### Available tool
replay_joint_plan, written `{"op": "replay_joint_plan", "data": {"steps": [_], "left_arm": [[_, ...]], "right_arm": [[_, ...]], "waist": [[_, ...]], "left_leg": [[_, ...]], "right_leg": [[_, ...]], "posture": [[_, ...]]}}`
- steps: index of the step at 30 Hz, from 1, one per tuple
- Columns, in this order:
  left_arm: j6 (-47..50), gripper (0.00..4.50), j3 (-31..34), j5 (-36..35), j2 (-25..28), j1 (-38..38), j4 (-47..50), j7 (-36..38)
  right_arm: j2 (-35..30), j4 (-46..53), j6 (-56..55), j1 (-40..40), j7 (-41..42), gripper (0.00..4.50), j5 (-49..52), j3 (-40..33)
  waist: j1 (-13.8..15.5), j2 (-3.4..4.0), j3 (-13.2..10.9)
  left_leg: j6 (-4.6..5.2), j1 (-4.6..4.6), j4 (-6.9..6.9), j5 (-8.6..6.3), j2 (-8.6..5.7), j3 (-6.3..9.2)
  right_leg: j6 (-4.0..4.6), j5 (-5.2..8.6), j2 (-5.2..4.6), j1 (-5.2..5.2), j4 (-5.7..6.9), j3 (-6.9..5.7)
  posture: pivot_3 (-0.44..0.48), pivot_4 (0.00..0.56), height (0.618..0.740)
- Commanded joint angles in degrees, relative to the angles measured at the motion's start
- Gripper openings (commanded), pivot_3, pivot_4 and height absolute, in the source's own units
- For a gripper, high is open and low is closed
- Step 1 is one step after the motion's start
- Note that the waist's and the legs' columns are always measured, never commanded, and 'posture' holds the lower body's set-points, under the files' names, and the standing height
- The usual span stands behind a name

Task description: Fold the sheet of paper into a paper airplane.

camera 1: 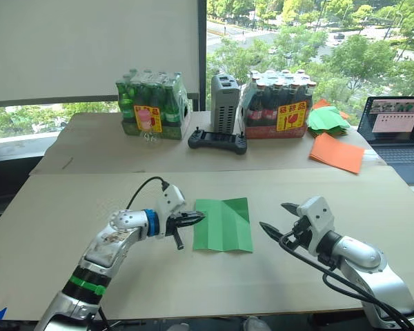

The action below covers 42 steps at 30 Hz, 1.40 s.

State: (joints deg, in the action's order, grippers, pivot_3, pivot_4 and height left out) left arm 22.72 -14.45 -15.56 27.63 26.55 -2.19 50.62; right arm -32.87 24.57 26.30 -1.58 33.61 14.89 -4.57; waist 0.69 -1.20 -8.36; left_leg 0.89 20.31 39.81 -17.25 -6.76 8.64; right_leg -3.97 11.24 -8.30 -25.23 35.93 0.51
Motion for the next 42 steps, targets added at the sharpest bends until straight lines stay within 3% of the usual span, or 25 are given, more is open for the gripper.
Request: {"op": "replay_joint_plan", "data": {"steps": [1, 14, 21, 26, 28, 42], "left_arm": [[-1.0, 0.03, -0.6, 1.3, -1.5, 2.0, -1.1, 0.5], [-4.0, 0.03, -5.8, 11.7, 0.6, -0.7, -5.5, 0.4], [-4.0, 0.00, -6.0, 12.5, -0.1, -1.4, -5.0, 0.1], [-3.6, 0.00, -5.6, 12.6, -0.5, -1.6, -4.4, -0.2], [-3.5, 0.00, -5.7, 12.7, -0.5, -1.7, -4.2, 0.0], [-3.7, 0.00, -6.0, 13.5, -0.8, -1.5, -4.6, 0.2]], "right_arm": [[0.0, 1.8, -0.3, -0.6, -0.4, 4.50, 0.1, -0.2], [-1.3, 1.7, 1.3, -1.6, 0.1, 4.50, -0.8, 1.5], [-4.3, -1.7, 6.9, -3.3, 0.2, 2.48, -3.0, 3.7], [-6.1, -3.2, 8.4, -3.6, 1.9, 0.58, -3.5, 5.6], [-6.3, -3.3, 8.4, -4.0, 2.6, 0.01, -3.7, 6.6], [0.2, -12.2, 3.9, -13.7, 5.0, 0.01, -6.9, 16.2]], "waist": [[-0.1, 0.00, 0.0], [0.0, 0.00, 0.0], [0.0, 0.00, 0.0], [0.1, 0.00, 0.0], [0.0, 0.00, 0.0], [0.0, 0.00, 0.0]], "left_leg": [[0.00, 0.01, 0.00, 0.00, -0.01, 0.00], [0.09, -0.07, 0.01, -0.05, -0.02, -0.05], [0.10, -0.10, 0.02, -0.04, -0.03, -0.05], [0.08, -0.09, 0.02, -0.03, -0.04, -0.05], [0.09, -0.09, 0.02, -0.04, -0.04, -0.05], [0.01, -0.11, 0.04, 0.01, -0.04, -0.05]], "right_leg": [[-0.01, 0.00, 0.00, 0.00, -0.01, 0.01], [-0.08, -0.01, 0.00, 0.05, -0.01, 0.07], [-0.09, -0.02, -0.01, 0.09, 0.00, 0.08], [-0.10, -0.02, -0.02, 0.09, 0.00, 0.08], [-0.10, -0.02, -0.02, 0.09, 0.00, 0.08], [-0.12, -0.04, -0.02, 0.10, 0.01, 0.08]], "posture": [[0.000, 0.150, 0.707], [0.000, 0.150, 0.707], [0.000, 0.150, 0.707], [0.000, 0.150, 0.707], [0.000, 0.150, 0.707], [0.000, 0.150, 0.707]]}}
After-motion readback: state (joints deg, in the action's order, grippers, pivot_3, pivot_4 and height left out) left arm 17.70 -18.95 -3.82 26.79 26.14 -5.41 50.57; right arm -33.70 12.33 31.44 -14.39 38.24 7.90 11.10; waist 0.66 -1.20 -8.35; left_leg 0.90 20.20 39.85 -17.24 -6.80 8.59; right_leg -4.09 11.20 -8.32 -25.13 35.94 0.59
